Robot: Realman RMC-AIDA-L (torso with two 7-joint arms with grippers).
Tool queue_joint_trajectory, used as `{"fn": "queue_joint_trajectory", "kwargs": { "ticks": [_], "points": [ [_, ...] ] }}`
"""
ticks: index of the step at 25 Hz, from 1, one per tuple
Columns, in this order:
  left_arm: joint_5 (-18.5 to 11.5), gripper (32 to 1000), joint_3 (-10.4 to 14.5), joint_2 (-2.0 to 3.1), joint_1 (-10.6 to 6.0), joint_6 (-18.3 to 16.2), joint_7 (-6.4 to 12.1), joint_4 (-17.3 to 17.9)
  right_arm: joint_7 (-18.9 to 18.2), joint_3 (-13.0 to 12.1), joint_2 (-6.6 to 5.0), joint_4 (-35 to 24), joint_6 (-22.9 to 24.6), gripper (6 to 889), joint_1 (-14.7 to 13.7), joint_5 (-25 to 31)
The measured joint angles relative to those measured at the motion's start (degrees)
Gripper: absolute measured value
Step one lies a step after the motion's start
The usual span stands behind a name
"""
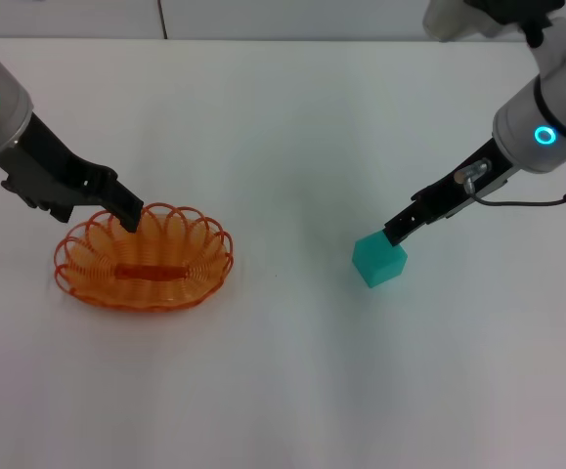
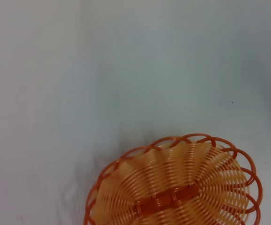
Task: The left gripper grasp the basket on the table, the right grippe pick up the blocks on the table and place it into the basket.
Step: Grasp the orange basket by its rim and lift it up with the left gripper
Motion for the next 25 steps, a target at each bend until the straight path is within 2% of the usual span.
{"fn": "queue_joint_trajectory", "kwargs": {
  "ticks": [16,21,23,24,25],
  "points": [
    [-0.71,858,0.17,0.07,-0.08,0.13,-0.11,0.0,-0.31,0.16,-0.03,0.0,-0.12,868,-0.08,0.82],
    [-0.69,858,0.45,0.85,-0.09,1.65,0.47,-0.54,-0.49,0.0,-0.09,0.0,-0.29,864,-0.22,1.41],
    [-0.43,858,0.43,1.2,0.02,3.21,1.33,-1.5,-0.6,-0.06,-0.09,0.0,-0.45,863,-0.35,1.41],
    [-0.04,858,0.11,1.41,0.23,4.82,2.36,-3.0,-0.64,-0.12,-0.09,0.0,-0.62,862,-0.39,1.41],
    [0.04,858,0.01,1.45,0.27,5.13,2.55,-3.35,-0.65,-0.17,-0.11,0.02,-0.78,861,-0.4,1.41]
  ]
}}
